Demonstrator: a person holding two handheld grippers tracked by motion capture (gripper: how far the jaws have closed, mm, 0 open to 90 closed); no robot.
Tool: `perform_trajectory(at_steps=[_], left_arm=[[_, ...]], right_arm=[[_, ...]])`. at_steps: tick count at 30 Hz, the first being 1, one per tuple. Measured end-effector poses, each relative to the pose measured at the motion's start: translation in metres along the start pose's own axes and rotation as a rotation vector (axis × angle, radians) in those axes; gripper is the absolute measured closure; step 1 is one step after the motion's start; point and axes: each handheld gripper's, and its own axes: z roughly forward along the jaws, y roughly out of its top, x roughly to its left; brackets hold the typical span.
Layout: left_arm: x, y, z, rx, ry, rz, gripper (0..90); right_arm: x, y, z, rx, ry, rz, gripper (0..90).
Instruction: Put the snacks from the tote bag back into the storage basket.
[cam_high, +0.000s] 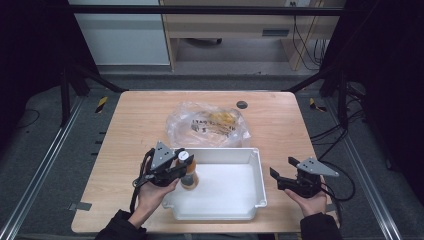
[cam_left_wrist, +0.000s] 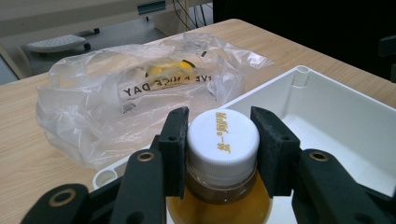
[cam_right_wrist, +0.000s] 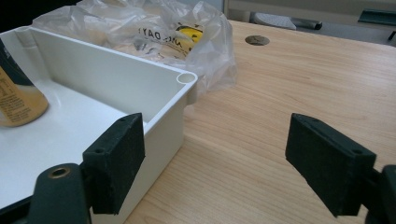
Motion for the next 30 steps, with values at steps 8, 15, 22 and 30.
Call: perform_trajectory(at_steps=[8, 15, 22, 30], left_arm=[[-0.003, -0.004, 0.001, -0.02, -0.002, 0.014, 58.2], [-0.002, -0.004, 0.0, -0.023, -0.005, 0.015, 51.0], [0.0, 0.0, -0.008, -0.037, -0.024, 0.014, 38.6], [0.014, 0.003, -0.026, -0.077, -0.028, 0.01, 29.9]], right_arm=[[0.0, -0.001, 0.0, 0.001, -0.002, -0.001, 19.3], [0.0, -0.001, 0.0, 0.004, -0.003, 0.002, 18.8], [-0.001, -0.002, 0.0, 0.003, -0.008, 0.006, 18.4], [-0.003, -0.002, -0.002, -0.001, -0.018, 0.012, 17.1]])
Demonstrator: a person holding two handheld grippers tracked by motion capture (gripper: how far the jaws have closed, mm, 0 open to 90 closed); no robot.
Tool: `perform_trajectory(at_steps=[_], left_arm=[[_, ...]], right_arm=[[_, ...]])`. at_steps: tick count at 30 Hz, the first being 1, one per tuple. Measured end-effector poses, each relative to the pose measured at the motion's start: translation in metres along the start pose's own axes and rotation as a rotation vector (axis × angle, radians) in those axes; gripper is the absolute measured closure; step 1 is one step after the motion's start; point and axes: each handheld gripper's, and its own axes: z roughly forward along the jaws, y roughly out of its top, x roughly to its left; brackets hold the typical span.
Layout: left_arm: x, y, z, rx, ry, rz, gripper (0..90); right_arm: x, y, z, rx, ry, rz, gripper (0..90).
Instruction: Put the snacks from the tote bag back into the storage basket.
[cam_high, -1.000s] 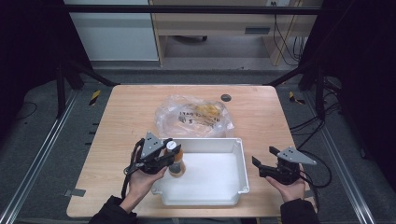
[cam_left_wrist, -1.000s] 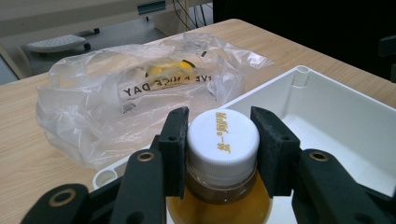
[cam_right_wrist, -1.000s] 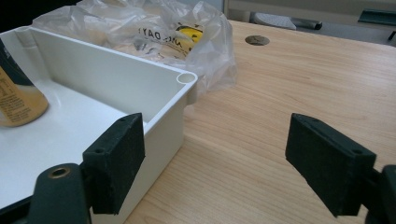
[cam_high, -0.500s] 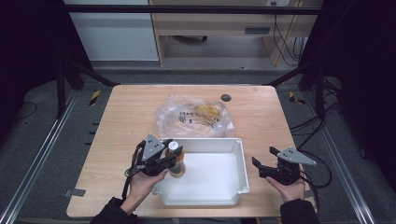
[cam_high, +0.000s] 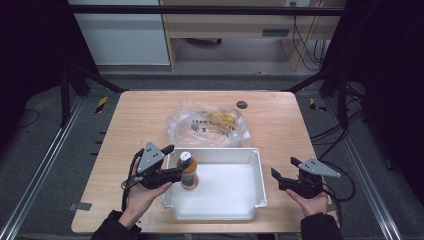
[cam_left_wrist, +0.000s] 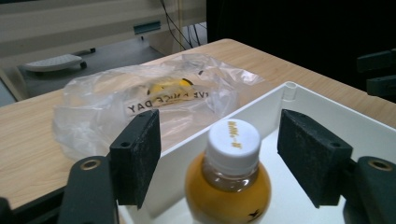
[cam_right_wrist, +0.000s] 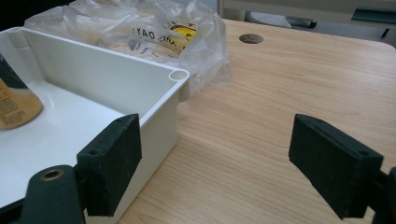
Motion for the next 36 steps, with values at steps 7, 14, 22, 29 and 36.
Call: perform_trajectory(at_steps=[7, 14, 22, 29, 36], left_arm=[[0.014, -0.005, -0.009, -0.003, 0.034, -0.019, 27.8], [0.031, -0.019, -0.019, 0.006, 0.086, -0.028, 27.6], [0.047, -0.042, -0.025, 0.043, 0.123, -0.032, 27.2], [0.063, -0.069, -0.026, 0.098, 0.164, -0.043, 26.1], [0.074, -0.087, -0.021, 0.143, 0.193, -0.049, 25.3]], right_arm=[[-0.003, -0.002, -0.002, -0.001, -0.015, 0.004, 16.5], [-0.004, -0.002, -0.003, 0.005, -0.025, -0.001, 16.1], [-0.004, -0.002, -0.003, 0.012, -0.032, -0.008, 16.1], [-0.006, -0.003, -0.003, 0.012, -0.04, -0.012, 16.4], [-0.012, -0.007, -0.004, 0.02, -0.058, 0.005, 16.4]])
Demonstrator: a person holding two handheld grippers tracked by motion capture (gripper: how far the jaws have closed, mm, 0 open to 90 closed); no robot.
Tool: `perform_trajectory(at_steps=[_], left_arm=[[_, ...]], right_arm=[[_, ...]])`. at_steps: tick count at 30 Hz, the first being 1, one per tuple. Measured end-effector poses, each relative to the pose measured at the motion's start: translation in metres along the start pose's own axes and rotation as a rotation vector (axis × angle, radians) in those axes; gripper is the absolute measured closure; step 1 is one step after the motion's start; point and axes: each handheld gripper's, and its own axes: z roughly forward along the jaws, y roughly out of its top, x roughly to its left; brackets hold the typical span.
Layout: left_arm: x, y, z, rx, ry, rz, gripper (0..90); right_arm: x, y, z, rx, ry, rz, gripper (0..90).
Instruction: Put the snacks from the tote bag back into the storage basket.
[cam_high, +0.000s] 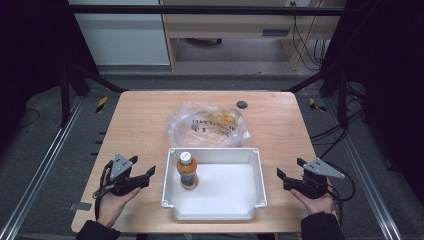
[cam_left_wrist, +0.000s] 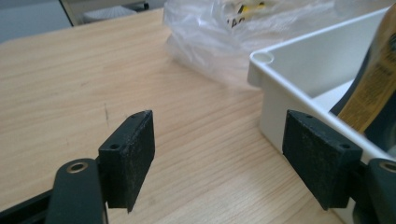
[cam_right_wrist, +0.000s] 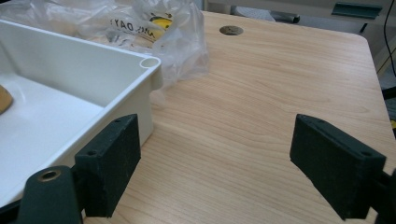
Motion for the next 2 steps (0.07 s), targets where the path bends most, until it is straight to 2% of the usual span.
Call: perform_trajectory(at_steps=[2], left_arm=[[0.0018, -0.0026, 0.0026, 0.016, 0.002, -0.001, 25.3]], right_arm=[[-0.0022, -0.0015, 0.0006, 0.006, -0.009, -0.002, 16.3]])
